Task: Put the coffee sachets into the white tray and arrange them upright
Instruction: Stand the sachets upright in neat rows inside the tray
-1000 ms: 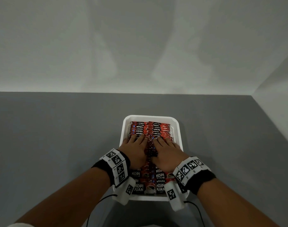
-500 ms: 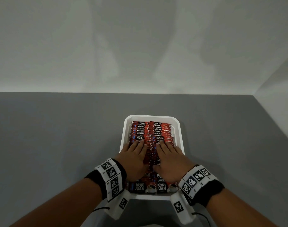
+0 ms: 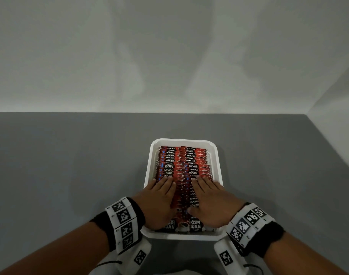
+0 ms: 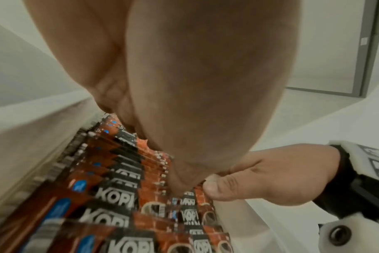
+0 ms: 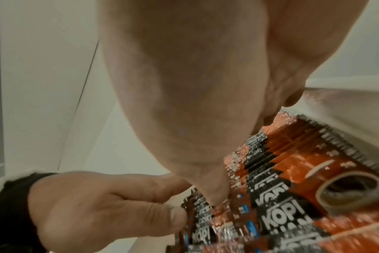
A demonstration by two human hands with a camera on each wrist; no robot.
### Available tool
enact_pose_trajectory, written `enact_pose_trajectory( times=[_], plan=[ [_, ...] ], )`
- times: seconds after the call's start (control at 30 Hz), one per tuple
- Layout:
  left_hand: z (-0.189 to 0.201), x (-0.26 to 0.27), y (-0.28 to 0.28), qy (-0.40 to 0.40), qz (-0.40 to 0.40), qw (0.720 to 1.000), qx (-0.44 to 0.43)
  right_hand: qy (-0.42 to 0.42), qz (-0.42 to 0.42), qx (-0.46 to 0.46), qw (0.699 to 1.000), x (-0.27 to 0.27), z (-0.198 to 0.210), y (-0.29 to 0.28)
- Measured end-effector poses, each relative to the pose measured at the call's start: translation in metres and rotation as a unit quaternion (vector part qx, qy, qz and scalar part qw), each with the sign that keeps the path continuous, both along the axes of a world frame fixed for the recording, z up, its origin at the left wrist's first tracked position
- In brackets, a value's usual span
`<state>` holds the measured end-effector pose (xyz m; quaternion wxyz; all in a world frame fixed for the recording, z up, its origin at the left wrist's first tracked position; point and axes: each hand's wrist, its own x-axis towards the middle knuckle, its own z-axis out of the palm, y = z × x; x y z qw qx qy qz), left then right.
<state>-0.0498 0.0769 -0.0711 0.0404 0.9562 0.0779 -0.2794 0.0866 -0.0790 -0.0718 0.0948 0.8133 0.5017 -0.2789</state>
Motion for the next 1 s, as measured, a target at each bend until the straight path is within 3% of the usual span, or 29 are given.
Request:
enact_pose_trajectory(
  times=[0.53, 0.63, 0.8, 1.0],
  plan=[
    [-0.002, -0.020, -0.007, 0.004, -0.037, 0.999, -0.003, -0.004, 0.051, -0.045, 0.998, -0.014, 0.005, -0.014],
    [-0.004, -0.020, -0.007, -0.024, -0.035, 0.999, -0.009, 0.002, 0.035, -0.007, 0.999, -0.014, 0.003, -0.012],
    [-0.001, -0.014, 0.001, -0.149, -0.004, 0.986, -0.077, 0.024, -0.011, 0.141, 0.990, -0.001, 0.004, -0.007],
    [-0.006, -0.005, 0.000, -0.136, 0.013, 0.983, -0.121, 0.021, -0.023, 0.115, 0.993, -0.006, 0.005, 0.001]
  ],
)
